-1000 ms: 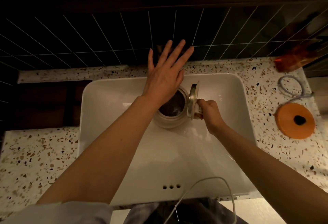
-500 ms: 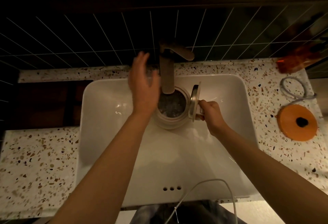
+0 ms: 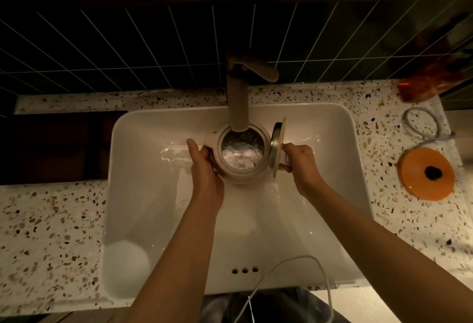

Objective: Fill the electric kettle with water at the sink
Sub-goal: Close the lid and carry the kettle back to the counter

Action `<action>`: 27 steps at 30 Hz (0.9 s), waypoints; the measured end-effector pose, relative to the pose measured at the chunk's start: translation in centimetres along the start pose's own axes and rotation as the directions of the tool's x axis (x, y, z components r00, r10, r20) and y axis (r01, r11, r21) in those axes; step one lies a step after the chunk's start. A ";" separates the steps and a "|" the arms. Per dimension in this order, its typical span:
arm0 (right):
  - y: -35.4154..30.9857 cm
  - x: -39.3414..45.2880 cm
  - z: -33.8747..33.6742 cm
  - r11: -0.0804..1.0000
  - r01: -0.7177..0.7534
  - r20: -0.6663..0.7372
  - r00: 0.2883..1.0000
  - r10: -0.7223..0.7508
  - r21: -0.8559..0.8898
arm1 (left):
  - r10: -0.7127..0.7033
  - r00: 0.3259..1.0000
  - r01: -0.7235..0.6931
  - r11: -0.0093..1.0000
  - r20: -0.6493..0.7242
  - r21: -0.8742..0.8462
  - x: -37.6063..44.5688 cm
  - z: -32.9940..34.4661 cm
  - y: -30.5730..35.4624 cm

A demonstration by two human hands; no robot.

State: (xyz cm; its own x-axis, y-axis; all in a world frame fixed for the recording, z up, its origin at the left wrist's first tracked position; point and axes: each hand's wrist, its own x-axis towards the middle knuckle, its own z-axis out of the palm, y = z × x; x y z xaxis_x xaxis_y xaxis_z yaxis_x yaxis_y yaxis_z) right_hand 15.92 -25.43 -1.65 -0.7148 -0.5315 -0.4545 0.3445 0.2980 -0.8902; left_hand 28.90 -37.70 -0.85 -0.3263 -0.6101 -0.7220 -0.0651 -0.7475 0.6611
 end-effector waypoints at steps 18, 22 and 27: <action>0.5 -6.1 -2.7 0.990 0.079 0.236 0.966 -0.104 0.116 | 0.021 0.996 -0.015 0.998 0.083 -0.066 -4.1 -2.5 -0.8; -0.7 -8.0 -2.7 0.985 0.051 0.236 0.968 -0.090 0.164 | 0.077 0.993 -0.083 0.994 0.086 0.072 -6.5 -2.5 1.0; -1.7 -10.2 -2.3 0.970 0.068 0.179 0.977 -0.112 0.234 | 0.563 0.826 -0.552 0.797 0.029 0.246 -12.4 -0.7 1.4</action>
State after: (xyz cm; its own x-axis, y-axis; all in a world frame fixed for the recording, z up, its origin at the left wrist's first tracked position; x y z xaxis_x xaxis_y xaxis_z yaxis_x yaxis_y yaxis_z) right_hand 21.20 -18.69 4.56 -0.6281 -0.6951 -0.3497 0.4276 0.0672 -0.9015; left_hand 33.49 -31.34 8.92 -0.3334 -0.9172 -0.2181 -0.1040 -0.1942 0.9754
